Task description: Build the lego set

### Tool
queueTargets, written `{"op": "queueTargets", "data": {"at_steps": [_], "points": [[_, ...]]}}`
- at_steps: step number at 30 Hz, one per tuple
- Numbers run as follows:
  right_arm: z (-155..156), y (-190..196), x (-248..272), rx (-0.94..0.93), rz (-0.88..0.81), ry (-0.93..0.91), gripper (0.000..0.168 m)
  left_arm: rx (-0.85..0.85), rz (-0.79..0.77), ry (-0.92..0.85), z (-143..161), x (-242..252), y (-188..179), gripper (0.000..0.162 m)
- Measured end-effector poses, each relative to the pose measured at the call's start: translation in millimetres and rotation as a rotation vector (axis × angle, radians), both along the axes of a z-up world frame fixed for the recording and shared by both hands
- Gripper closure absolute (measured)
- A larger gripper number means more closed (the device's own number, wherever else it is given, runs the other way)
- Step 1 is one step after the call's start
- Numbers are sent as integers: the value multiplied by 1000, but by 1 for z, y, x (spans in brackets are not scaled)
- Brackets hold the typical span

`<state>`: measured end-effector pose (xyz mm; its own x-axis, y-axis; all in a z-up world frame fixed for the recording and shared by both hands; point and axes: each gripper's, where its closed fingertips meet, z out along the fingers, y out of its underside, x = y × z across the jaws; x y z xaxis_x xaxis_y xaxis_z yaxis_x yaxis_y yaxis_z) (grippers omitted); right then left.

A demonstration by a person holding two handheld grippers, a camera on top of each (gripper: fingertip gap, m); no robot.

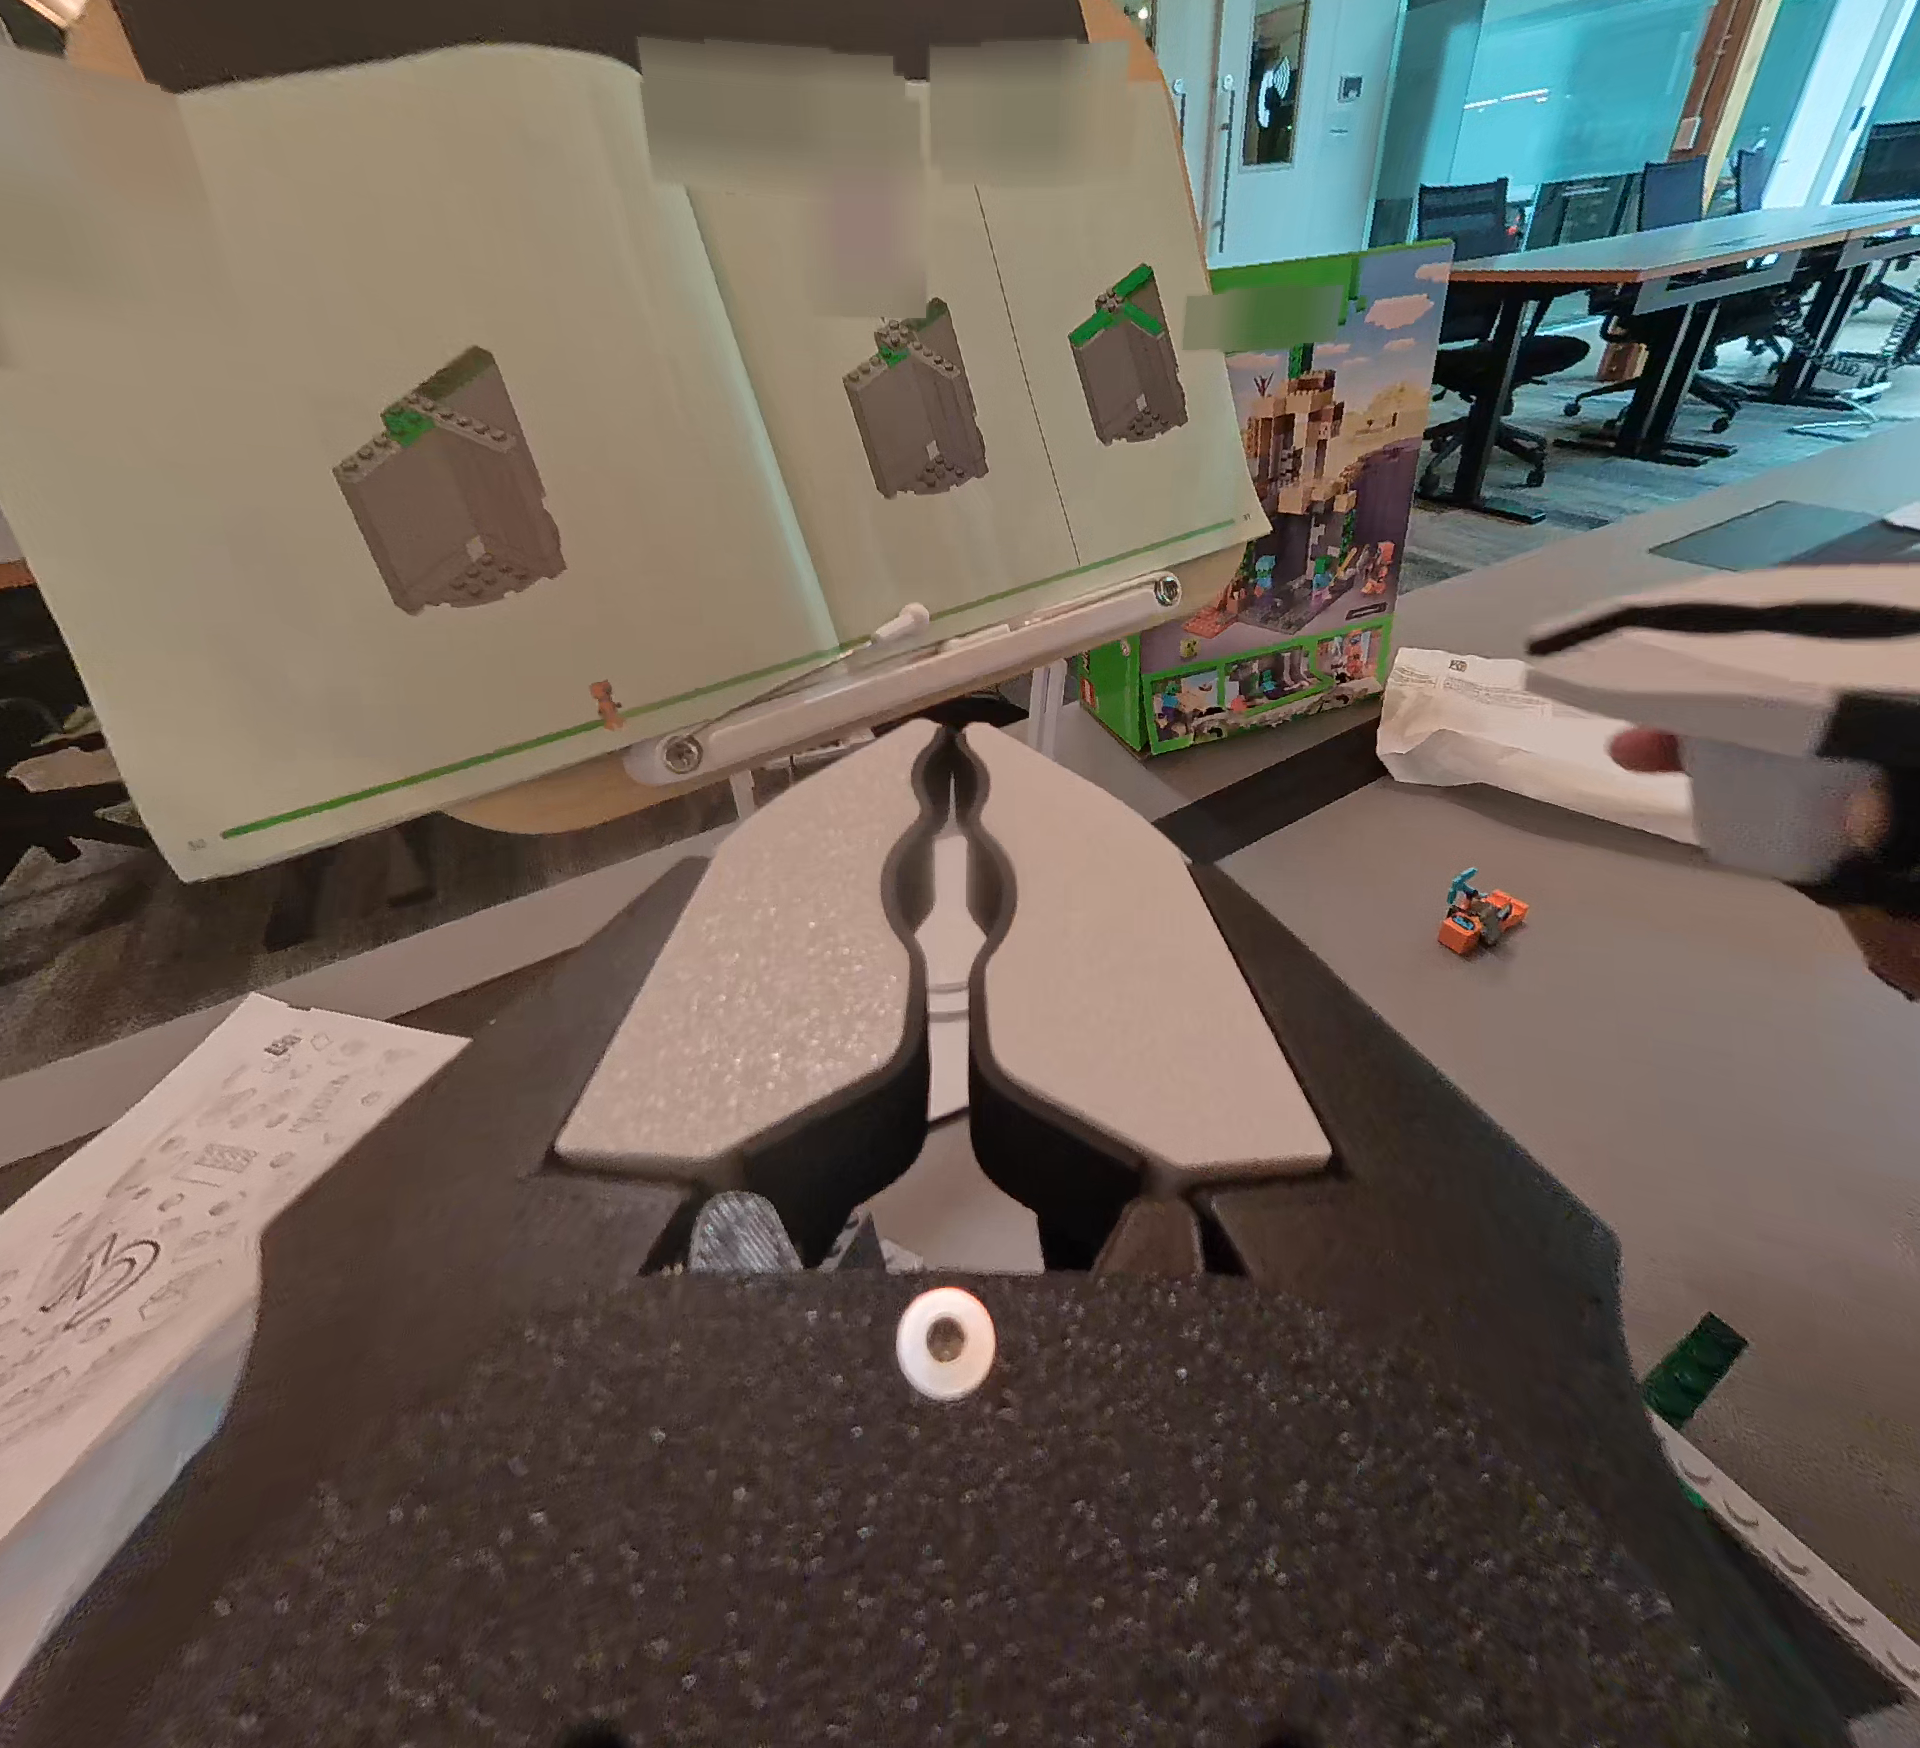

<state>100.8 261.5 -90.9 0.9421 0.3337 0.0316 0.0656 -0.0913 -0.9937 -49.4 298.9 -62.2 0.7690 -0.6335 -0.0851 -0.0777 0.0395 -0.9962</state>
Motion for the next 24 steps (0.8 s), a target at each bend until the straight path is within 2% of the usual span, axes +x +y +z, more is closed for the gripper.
{"op": "queueTargets", "data": {"at_steps": [6,10,16,24], "points": [[-49,-58,-6,-82,47,44,157,-24,-2,38,-16,8,-7,162],[-74,-71,-7,-63,42,-12,158,-39,-51,46,-22,17,-23,162],[-77,-76,-18,-64,108,-14,158,-53,-108,72,-30,9,-69,162],[-64,-83,-18,0,110,-65,158,-109,-79,-36,-24,-48,-150,153]]}}
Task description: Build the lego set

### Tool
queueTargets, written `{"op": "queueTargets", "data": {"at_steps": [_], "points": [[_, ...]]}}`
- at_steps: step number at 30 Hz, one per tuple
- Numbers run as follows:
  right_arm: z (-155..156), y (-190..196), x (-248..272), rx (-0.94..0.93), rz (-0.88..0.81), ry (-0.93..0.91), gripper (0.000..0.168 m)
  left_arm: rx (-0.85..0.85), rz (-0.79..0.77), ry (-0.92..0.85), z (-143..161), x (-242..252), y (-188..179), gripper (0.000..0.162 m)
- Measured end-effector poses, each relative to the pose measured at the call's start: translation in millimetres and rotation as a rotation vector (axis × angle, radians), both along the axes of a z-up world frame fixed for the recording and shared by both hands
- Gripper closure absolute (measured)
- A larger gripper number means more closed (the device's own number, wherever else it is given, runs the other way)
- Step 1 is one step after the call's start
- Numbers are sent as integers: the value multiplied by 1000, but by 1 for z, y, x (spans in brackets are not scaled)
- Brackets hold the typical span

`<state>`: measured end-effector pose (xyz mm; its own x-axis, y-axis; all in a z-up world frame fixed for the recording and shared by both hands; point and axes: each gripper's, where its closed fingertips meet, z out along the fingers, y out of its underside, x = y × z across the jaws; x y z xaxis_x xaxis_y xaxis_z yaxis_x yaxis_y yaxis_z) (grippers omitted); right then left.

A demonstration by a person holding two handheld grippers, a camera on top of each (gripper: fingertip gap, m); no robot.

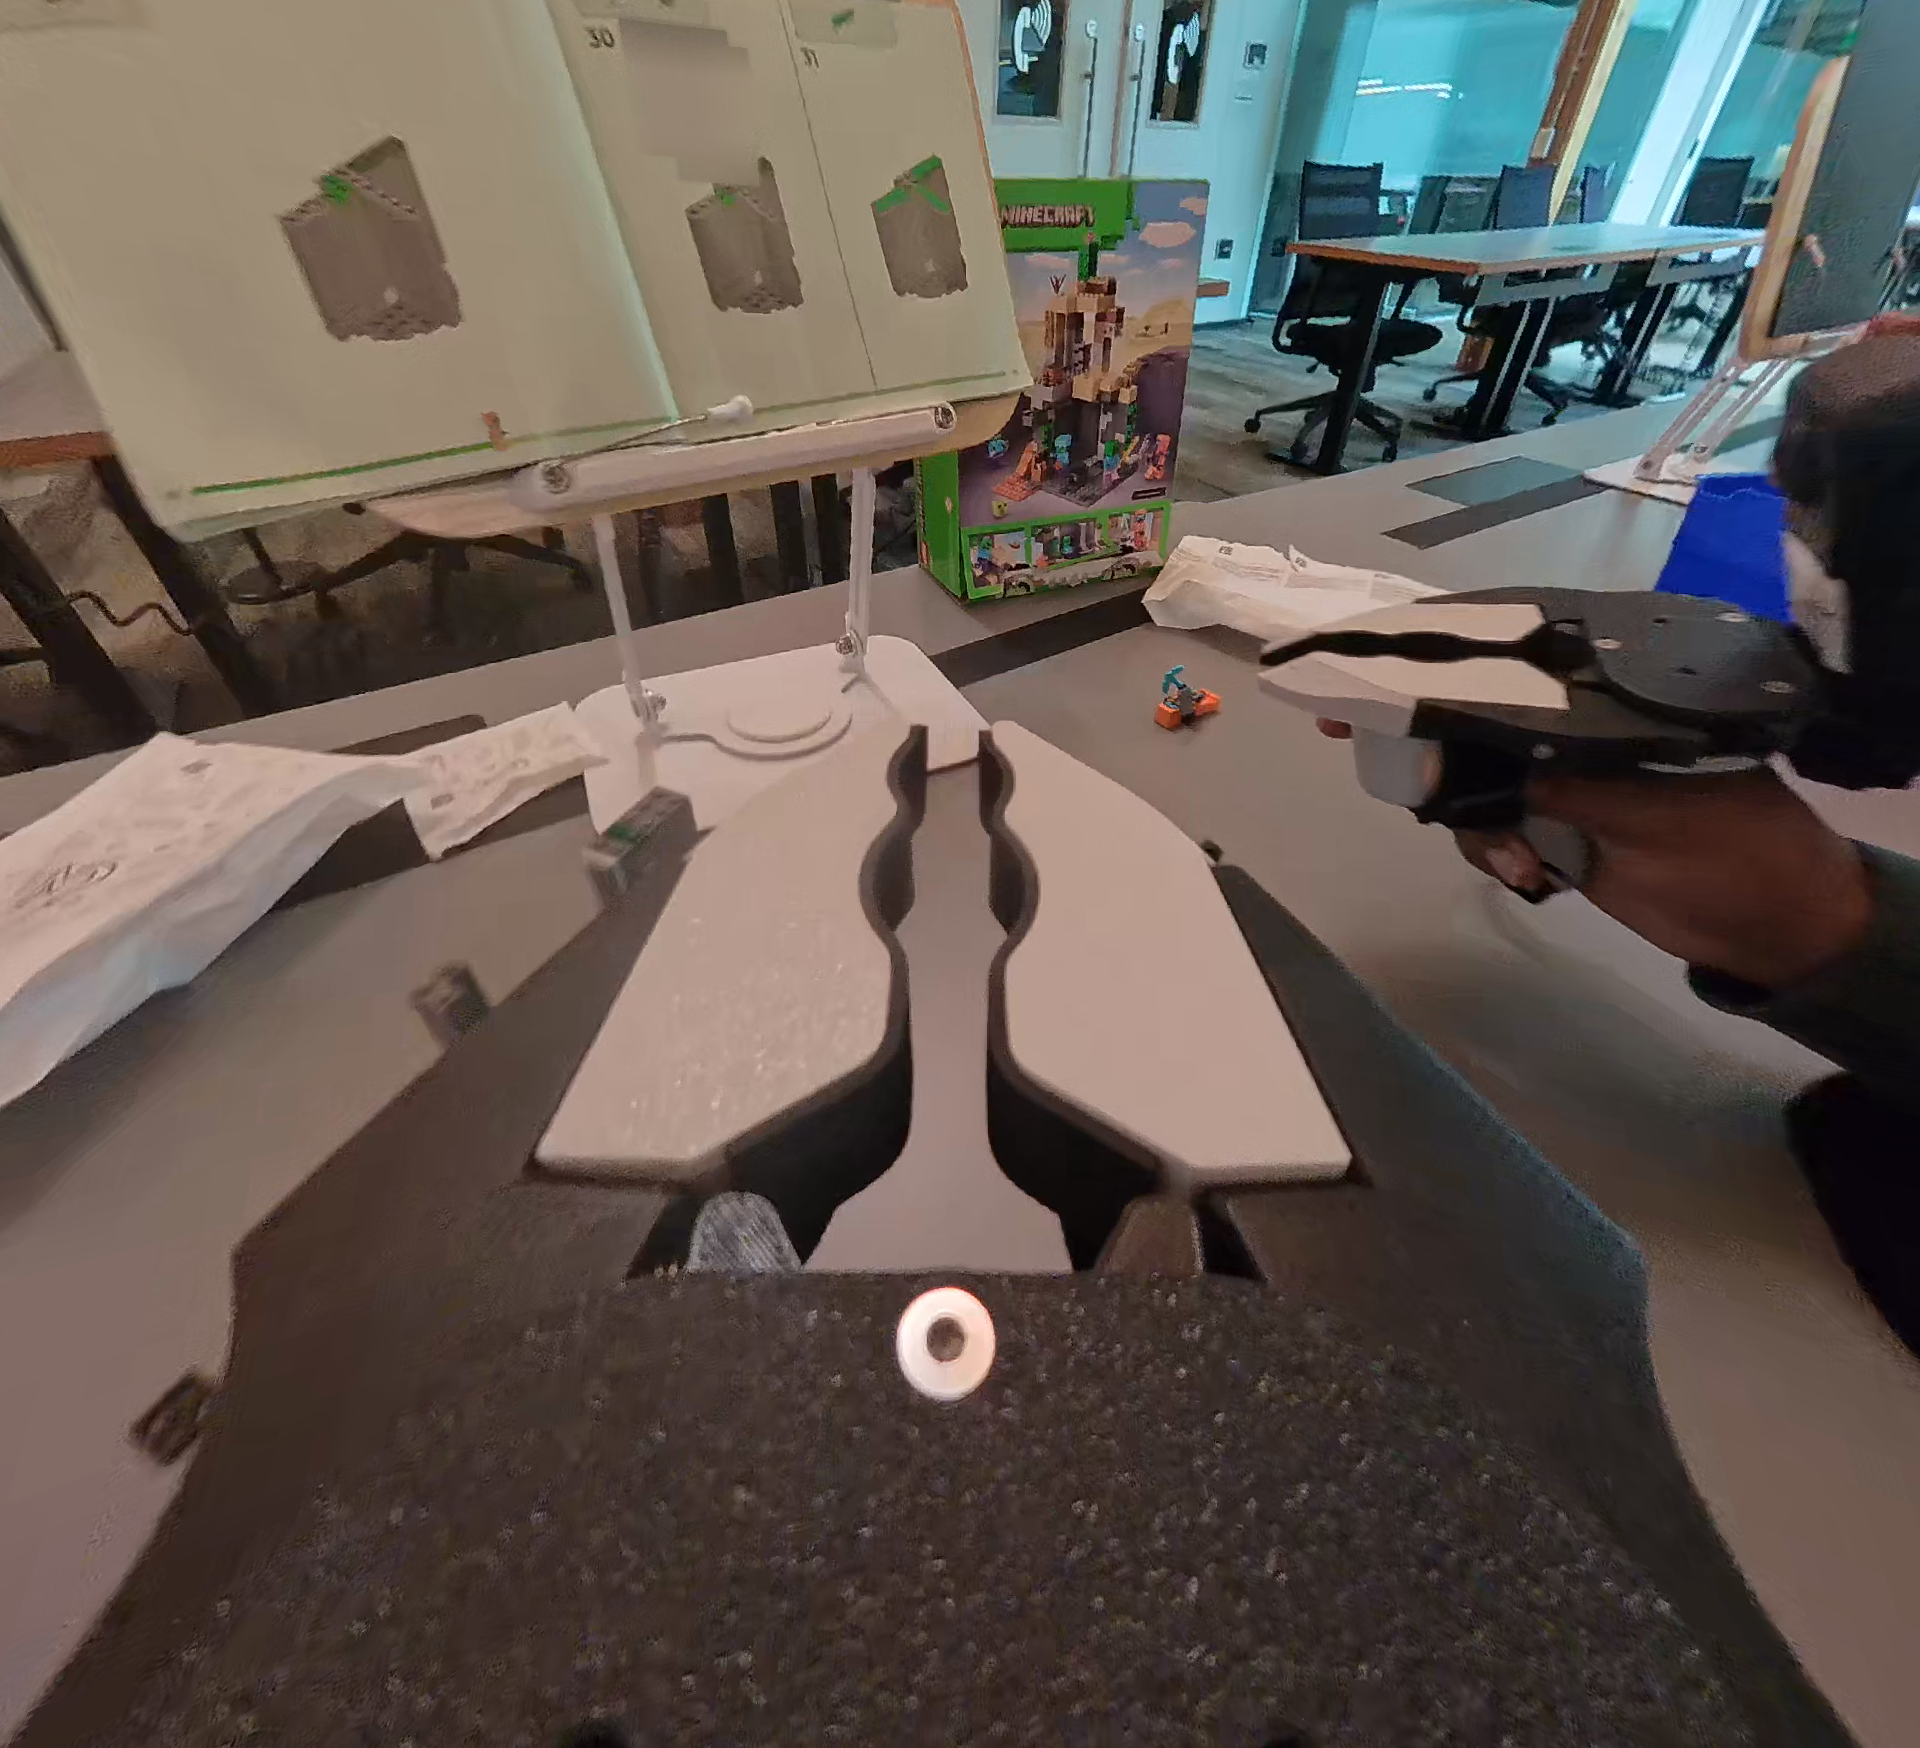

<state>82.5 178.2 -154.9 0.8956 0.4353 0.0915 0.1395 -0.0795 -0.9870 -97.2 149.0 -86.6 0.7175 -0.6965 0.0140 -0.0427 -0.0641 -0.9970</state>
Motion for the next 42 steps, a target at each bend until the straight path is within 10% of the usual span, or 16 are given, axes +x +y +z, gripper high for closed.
{"op": "queueTargets", "data": {"at_steps": [8,16,29,35,42], "points": [[-15,1,-7,-40,12,-17,158,-18,212,27,3,-123,-39,139],[-26,2,-11,-73,15,-28,158,-296,327,190,-69,-207,-39,97],[-27,3,-9,-96,25,-20,158,-346,567,386,-99,-264,-43,139],[-28,2,-12,-101,34,-26,158,-234,646,437,-65,-265,-43,129],[-32,1,-16,-121,55,-21,158,-199,283,437,-58,-148,-2,126]]}}
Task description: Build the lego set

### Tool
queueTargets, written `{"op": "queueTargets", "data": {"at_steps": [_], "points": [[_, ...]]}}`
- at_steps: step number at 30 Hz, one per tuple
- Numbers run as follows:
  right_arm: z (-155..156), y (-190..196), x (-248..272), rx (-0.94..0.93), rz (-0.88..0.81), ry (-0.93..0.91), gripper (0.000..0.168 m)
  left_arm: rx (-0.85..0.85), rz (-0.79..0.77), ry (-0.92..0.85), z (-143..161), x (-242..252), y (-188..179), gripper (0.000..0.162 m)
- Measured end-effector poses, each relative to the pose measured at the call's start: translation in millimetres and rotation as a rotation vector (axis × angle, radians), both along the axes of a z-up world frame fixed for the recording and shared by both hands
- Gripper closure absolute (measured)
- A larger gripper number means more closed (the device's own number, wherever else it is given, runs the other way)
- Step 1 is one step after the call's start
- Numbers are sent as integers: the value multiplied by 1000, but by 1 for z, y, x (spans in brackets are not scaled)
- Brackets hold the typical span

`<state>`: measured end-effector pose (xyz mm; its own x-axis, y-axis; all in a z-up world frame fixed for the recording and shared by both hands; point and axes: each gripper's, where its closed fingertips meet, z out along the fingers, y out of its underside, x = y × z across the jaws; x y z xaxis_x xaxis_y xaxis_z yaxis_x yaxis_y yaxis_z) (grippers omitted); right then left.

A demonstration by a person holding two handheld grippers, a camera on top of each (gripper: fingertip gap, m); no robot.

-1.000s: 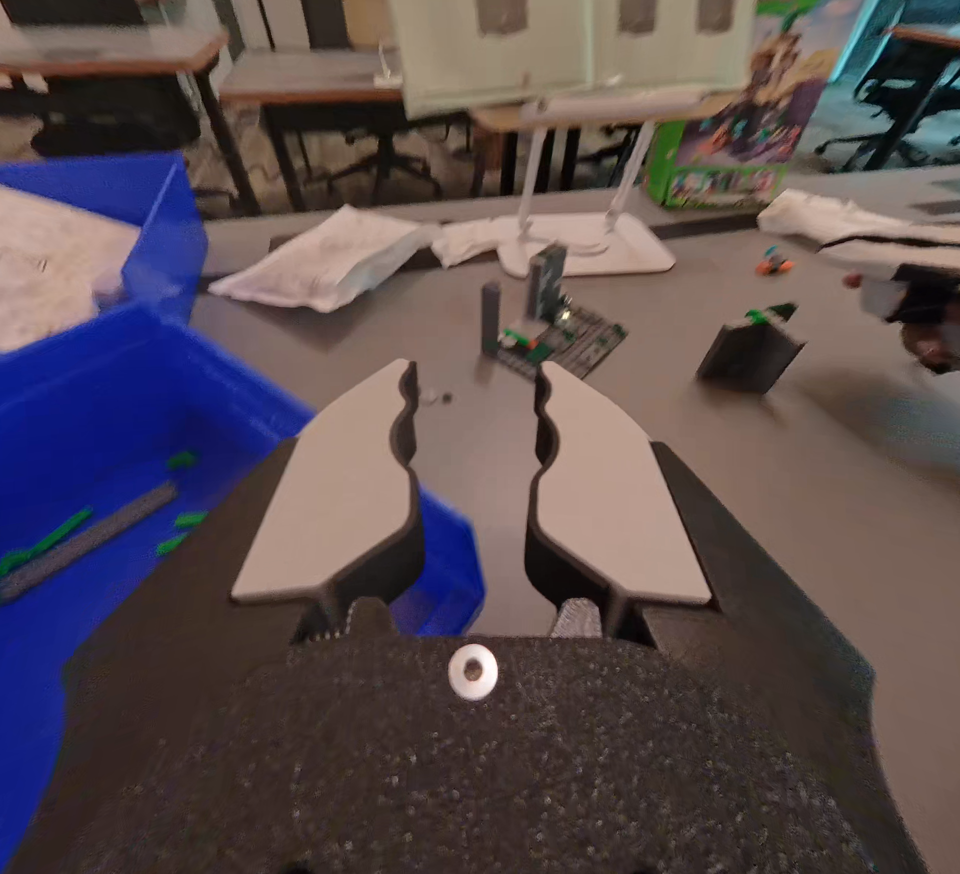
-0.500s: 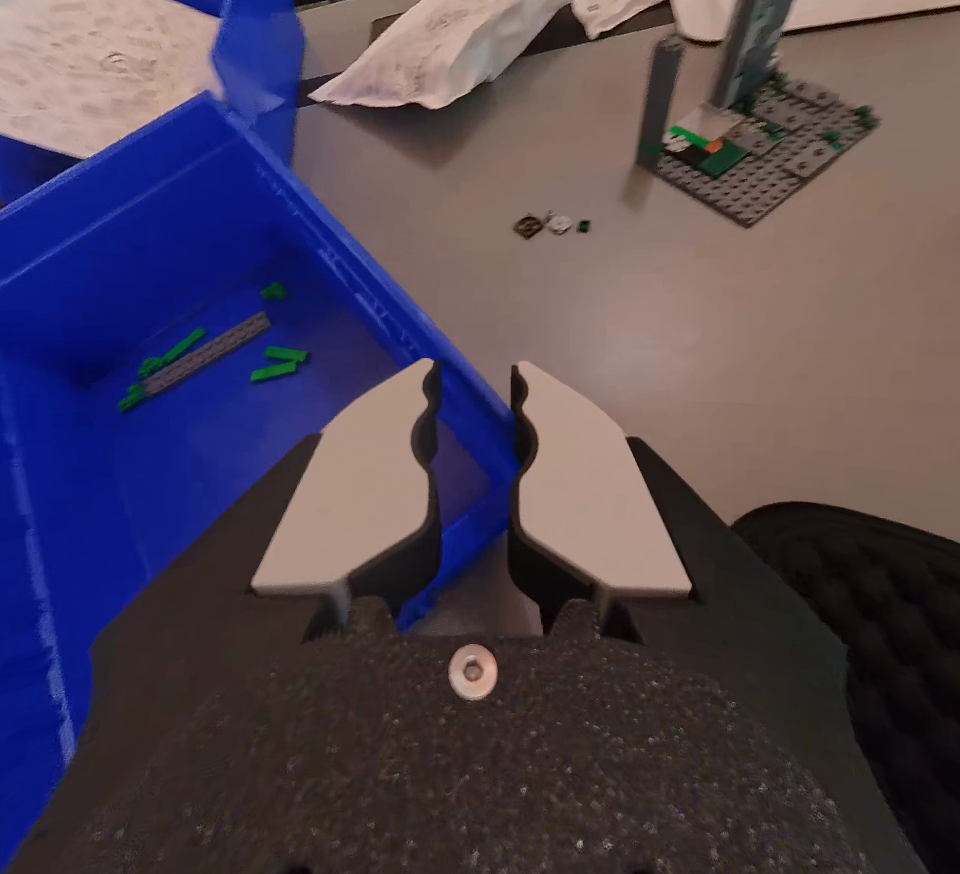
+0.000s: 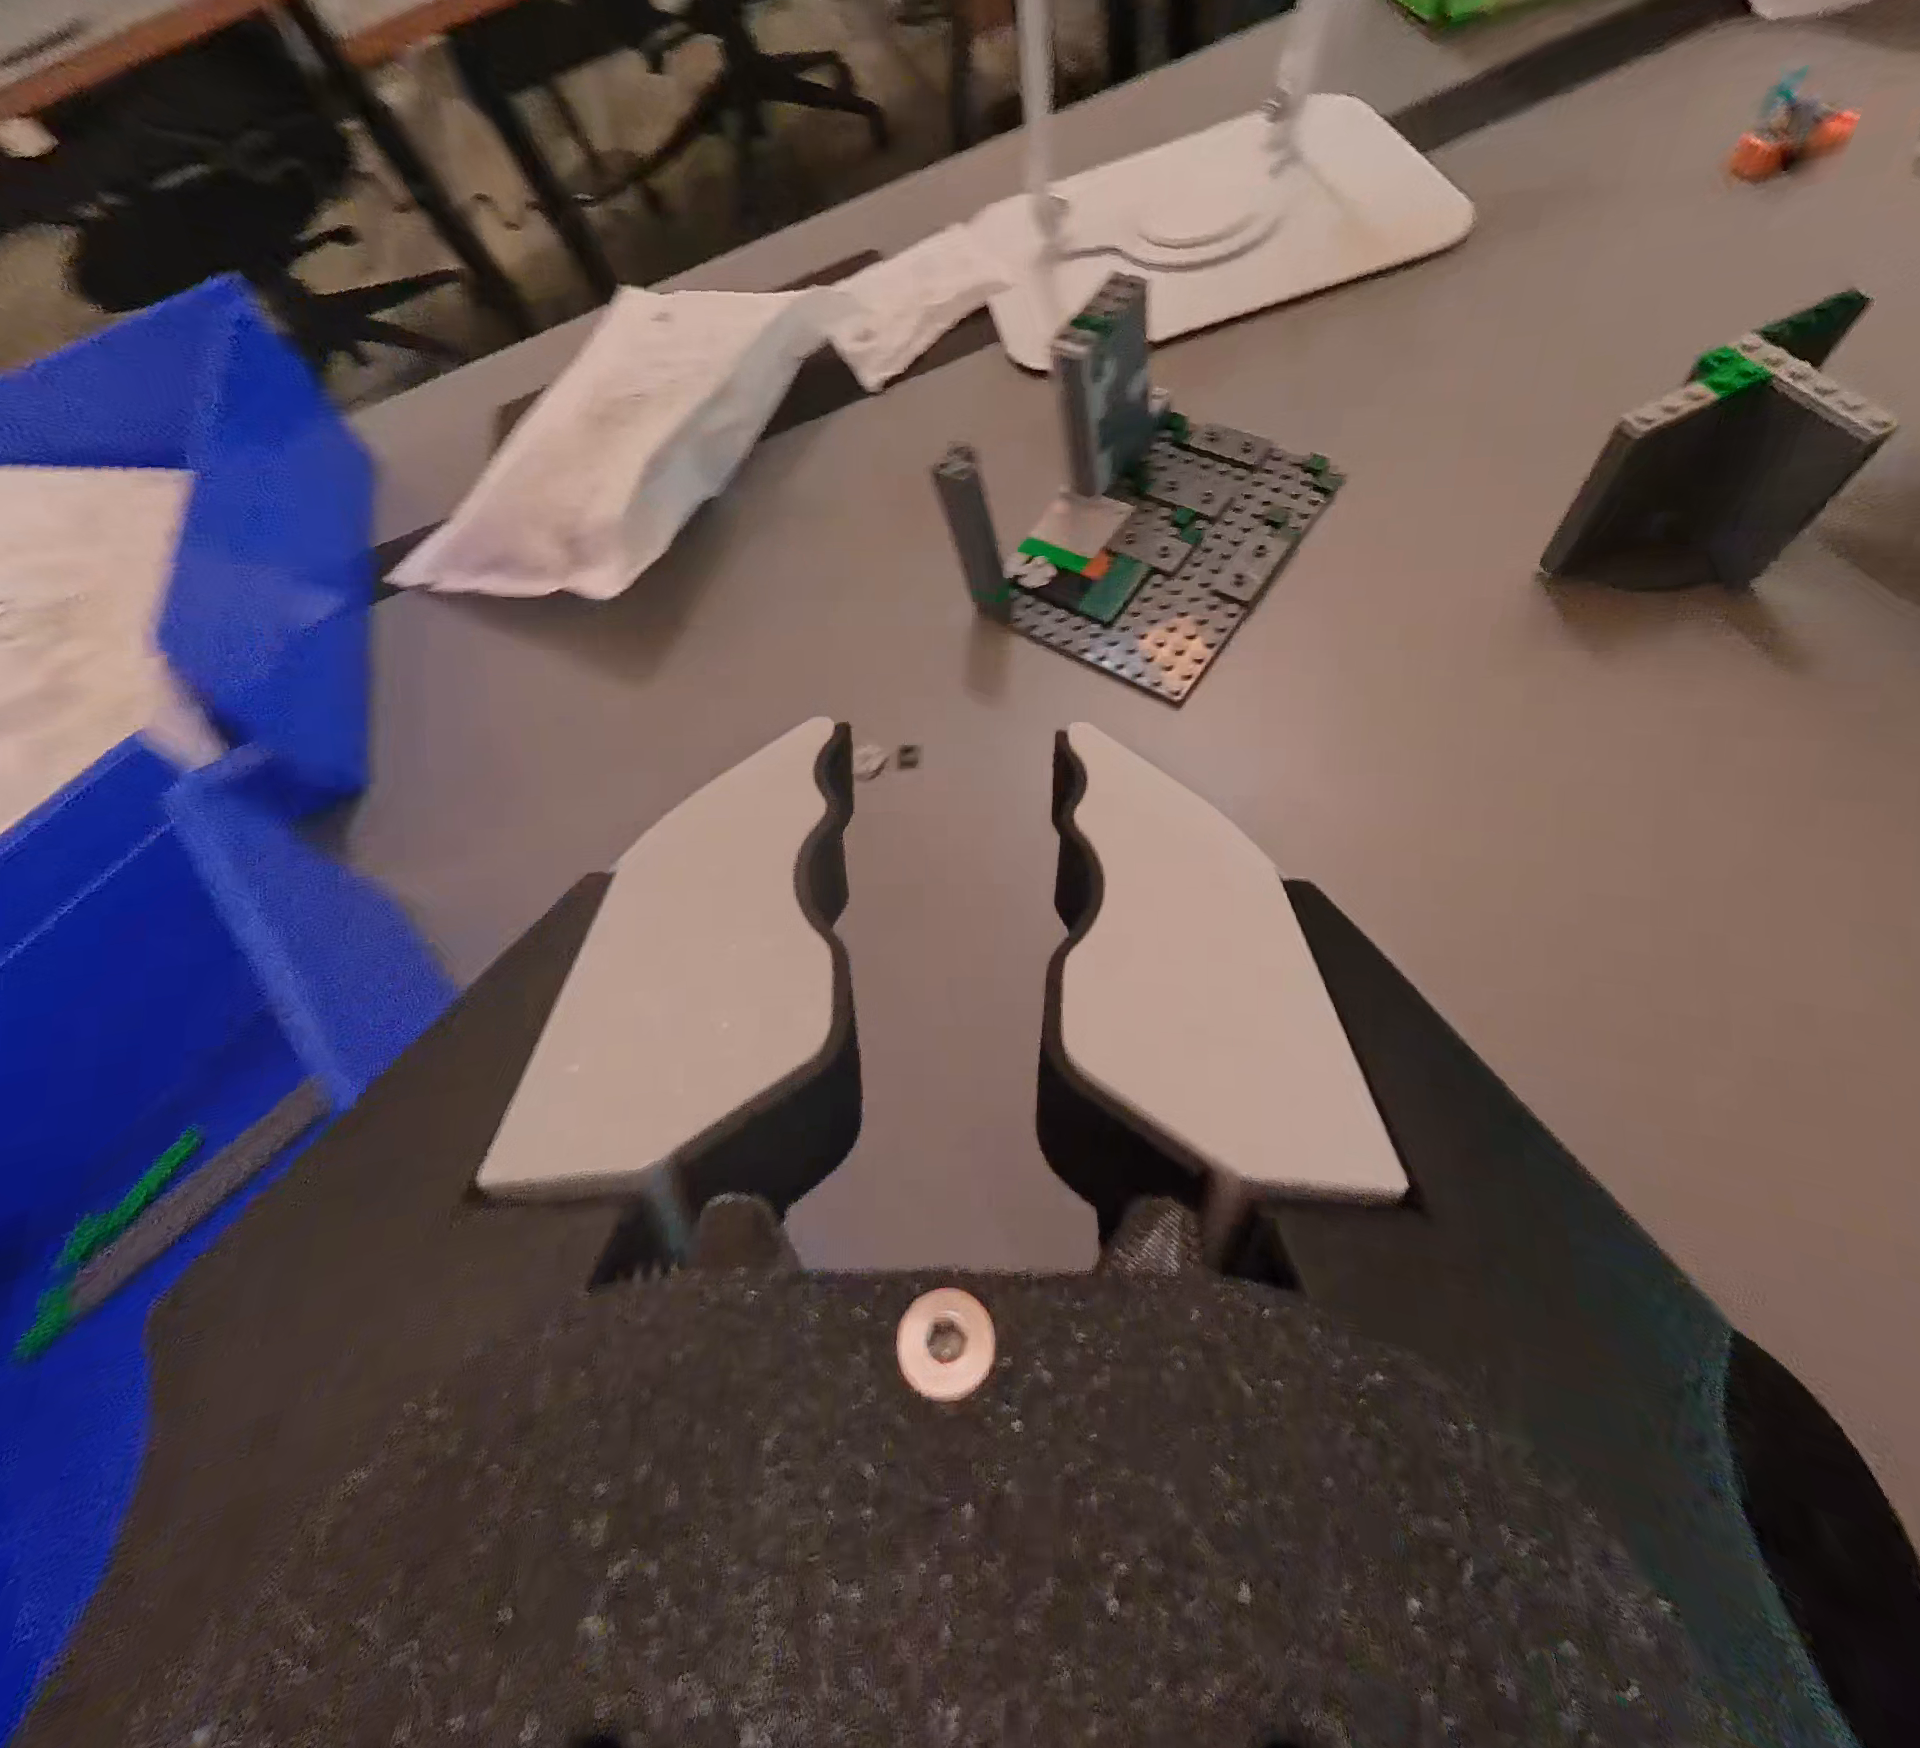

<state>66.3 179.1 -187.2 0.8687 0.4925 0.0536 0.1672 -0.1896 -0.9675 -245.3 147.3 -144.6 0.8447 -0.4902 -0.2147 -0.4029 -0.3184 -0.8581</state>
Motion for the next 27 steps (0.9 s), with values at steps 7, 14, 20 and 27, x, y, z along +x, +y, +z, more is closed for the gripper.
{"op": "queueTargets", "data": {"at_steps": [7,14,20,27], "points": [[2,0,4,-12,8,16,158,-288,-274,279,-66,2,66,134],[-2,2,7,-33,13,17,158,-520,-450,571,-112,-33,87,128],[-7,3,9,-51,8,7,158,-613,-496,607,-134,-45,100,129],[-14,4,9,-72,10,-1,158,-705,-552,480,-138,-41,102,134]]}}
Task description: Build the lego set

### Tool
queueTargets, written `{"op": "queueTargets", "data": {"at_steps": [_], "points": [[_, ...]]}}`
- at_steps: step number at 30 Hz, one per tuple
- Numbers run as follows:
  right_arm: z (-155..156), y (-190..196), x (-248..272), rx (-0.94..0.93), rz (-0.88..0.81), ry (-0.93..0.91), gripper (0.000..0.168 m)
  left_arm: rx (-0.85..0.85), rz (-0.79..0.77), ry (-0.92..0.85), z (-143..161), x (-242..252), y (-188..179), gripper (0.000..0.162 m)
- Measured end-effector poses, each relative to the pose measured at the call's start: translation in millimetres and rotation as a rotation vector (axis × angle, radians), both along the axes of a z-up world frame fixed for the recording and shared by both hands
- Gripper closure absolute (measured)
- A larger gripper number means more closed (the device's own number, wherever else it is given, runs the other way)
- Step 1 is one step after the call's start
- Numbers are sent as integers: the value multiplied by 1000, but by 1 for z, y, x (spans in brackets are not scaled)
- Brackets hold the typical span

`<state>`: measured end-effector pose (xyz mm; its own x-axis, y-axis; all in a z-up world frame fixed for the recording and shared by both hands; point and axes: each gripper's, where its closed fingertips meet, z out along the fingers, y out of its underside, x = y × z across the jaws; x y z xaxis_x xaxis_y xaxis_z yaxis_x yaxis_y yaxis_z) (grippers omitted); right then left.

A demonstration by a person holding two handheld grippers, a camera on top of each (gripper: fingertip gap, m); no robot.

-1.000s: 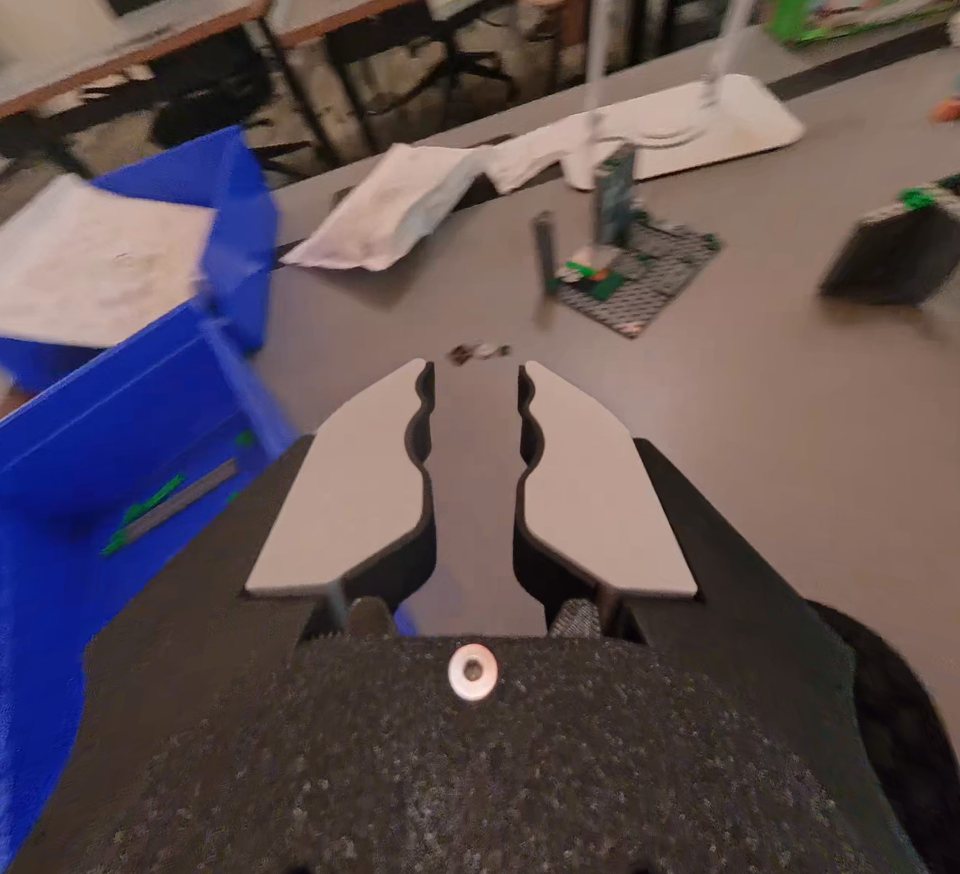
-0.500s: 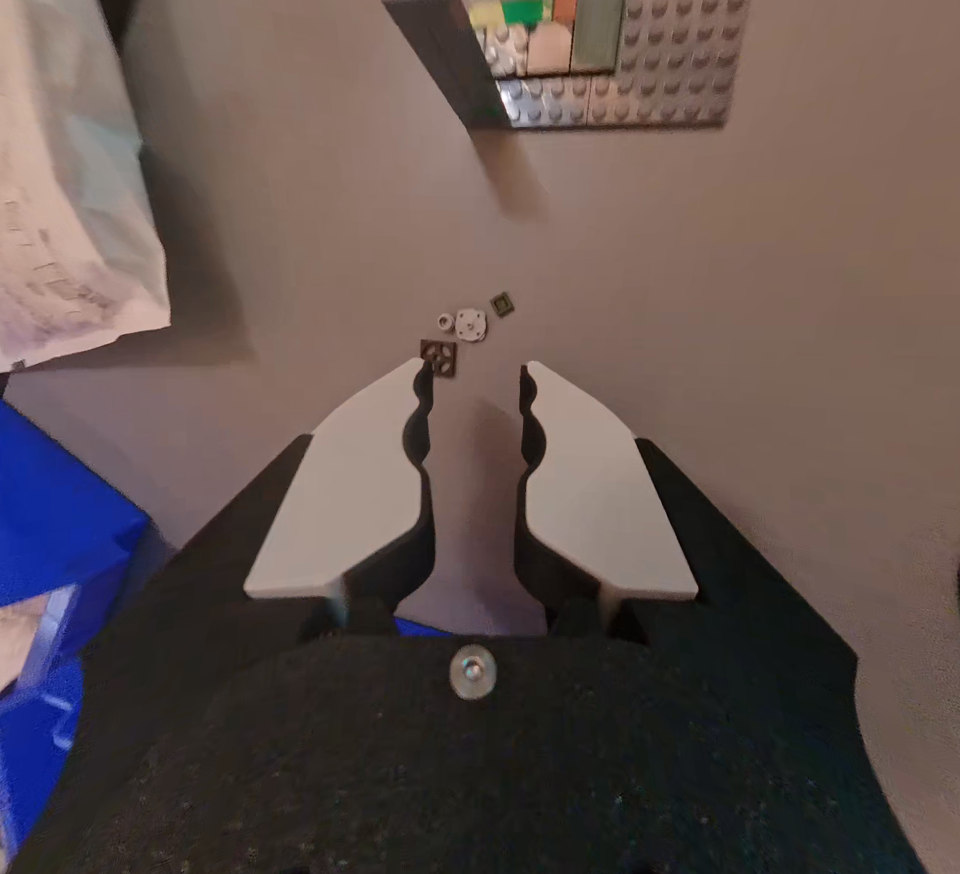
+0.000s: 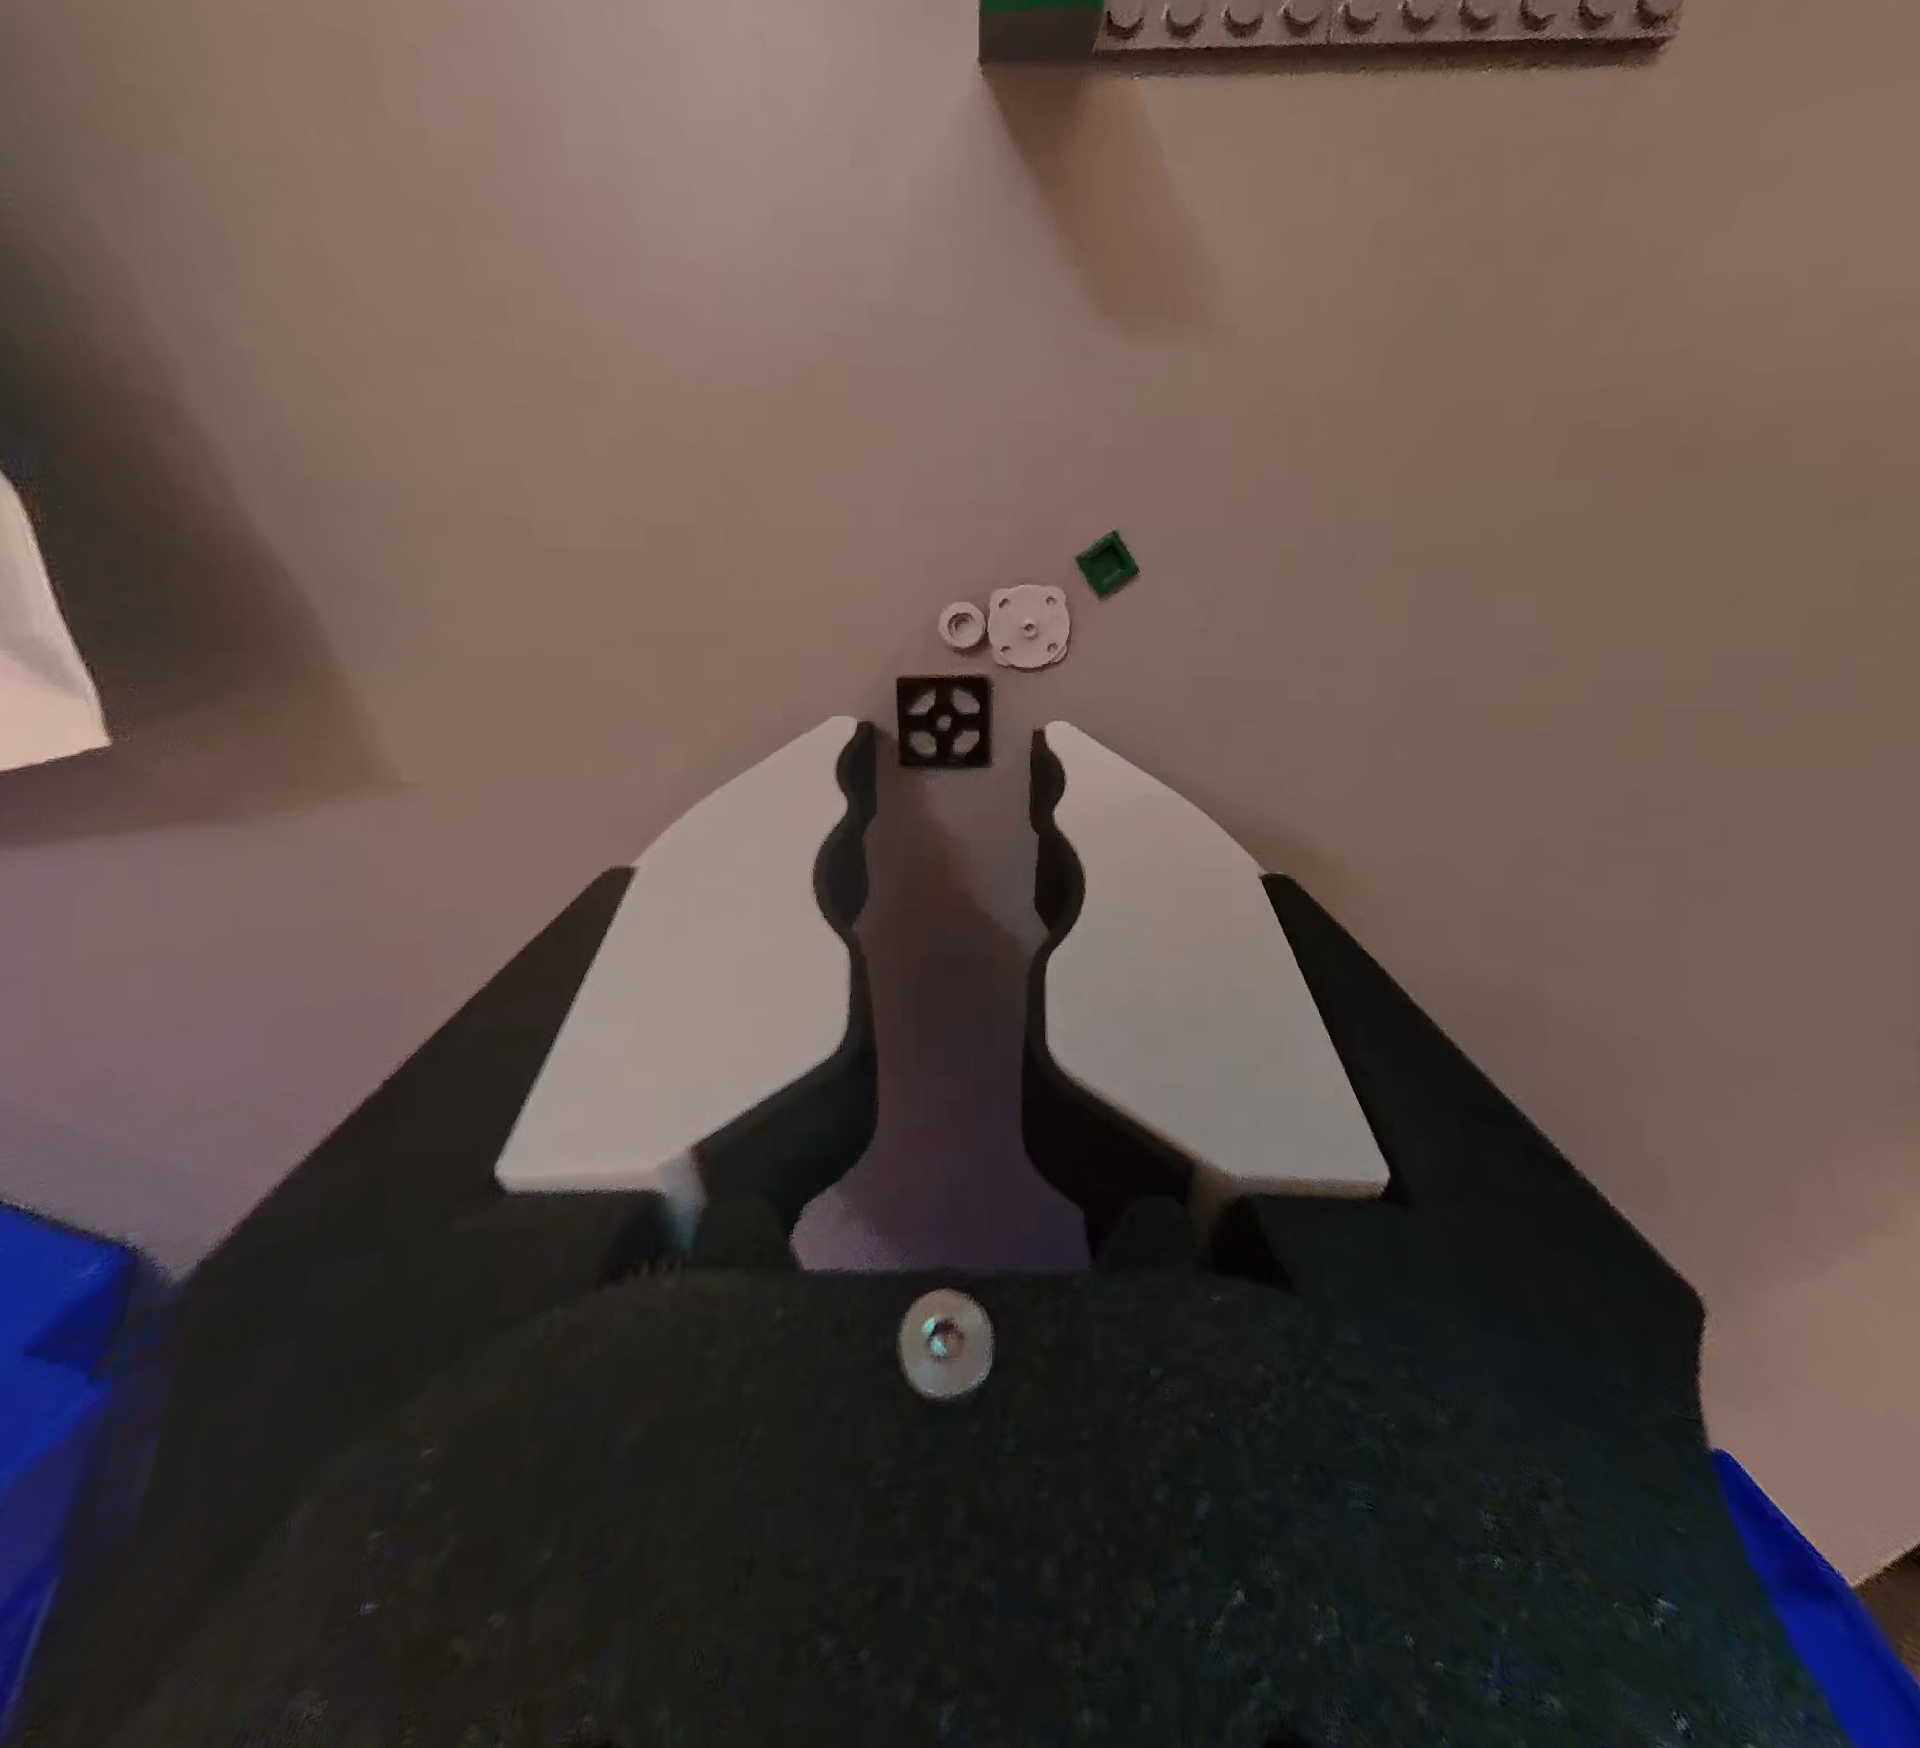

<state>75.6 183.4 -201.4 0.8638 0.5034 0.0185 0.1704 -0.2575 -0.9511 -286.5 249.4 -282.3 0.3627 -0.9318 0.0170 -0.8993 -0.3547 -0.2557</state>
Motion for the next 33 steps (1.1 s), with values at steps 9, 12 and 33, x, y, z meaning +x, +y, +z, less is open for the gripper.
{"op": "queueTargets", "data": {"at_steps": [9,12,33], "points": [[-5,0,-1,-12,1,-15,158,0,4,-7,0,0,2,146],[-7,0,-1,-14,1,-20,158,23,-1,7,0,-1,0,146],[-7,0,-2,-7,0,-37,158,82,-397,-183,36,167,-121,147]]}}
